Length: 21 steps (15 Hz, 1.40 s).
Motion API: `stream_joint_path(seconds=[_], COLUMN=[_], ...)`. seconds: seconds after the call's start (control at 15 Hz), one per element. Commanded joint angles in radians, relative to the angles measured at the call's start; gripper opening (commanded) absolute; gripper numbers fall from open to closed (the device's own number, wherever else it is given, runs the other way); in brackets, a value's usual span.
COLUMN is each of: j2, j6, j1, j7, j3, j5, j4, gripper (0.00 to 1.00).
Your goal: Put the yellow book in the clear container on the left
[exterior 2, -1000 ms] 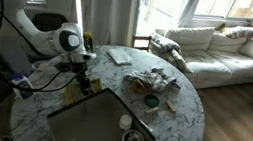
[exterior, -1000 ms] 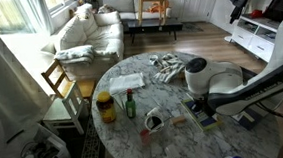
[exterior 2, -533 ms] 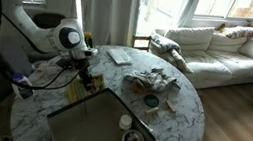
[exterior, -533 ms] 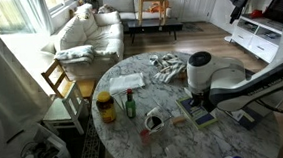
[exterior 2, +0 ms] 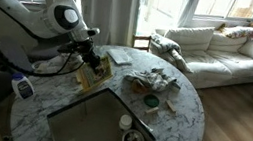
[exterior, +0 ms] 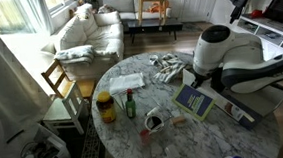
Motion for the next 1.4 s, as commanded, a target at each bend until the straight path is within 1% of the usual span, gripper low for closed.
stream_joint_path(seconds=[0.0, 0.07, 0.2, 0.33, 0.53, 0.73, 0.93, 1.07, 1.13, 1.27, 1.33], j2=[-0.102, -0.119, -0.149, -0.171, -0.195, -0.210, -0.223, -0.236, -0.243, -0.253, -0.226], j6=[-0.006, 0.000, 0.045, 0.095, 0.167, 0.225, 0.272, 0.285, 0.283, 0.262, 0.274], j1=[-0.045, -0.054, -0.070, -0.079, -0.075, -0.062, -0.042, -0.021, 0.028, 0.087, 0.012], j7=[-0.065, -0.091, -0.182, -0.296, -0.465, -0.669, -0.891, -1.040, -1.117, -1.263, -1.132], j3=[0.037, 0.047, 0.071, 0.096, 0.132, 0.166, 0.196, 0.213, 0.185, 0.171, 0.219], j5=[-0.088, -0.101, -0.099, -0.059, 0.018, 0.142, 0.289, 0.390, 0.446, 0.554, 0.465], j4=[-0.032, -0.031, -0.035, -0.036, -0.033, -0.025, -0.015, -0.012, -0.010, 0.009, 0.011], gripper=[0.00, 0.00, 0.00, 0.00, 0.00, 0.00, 0.00, 0.00, 0.00, 0.00, 0.01])
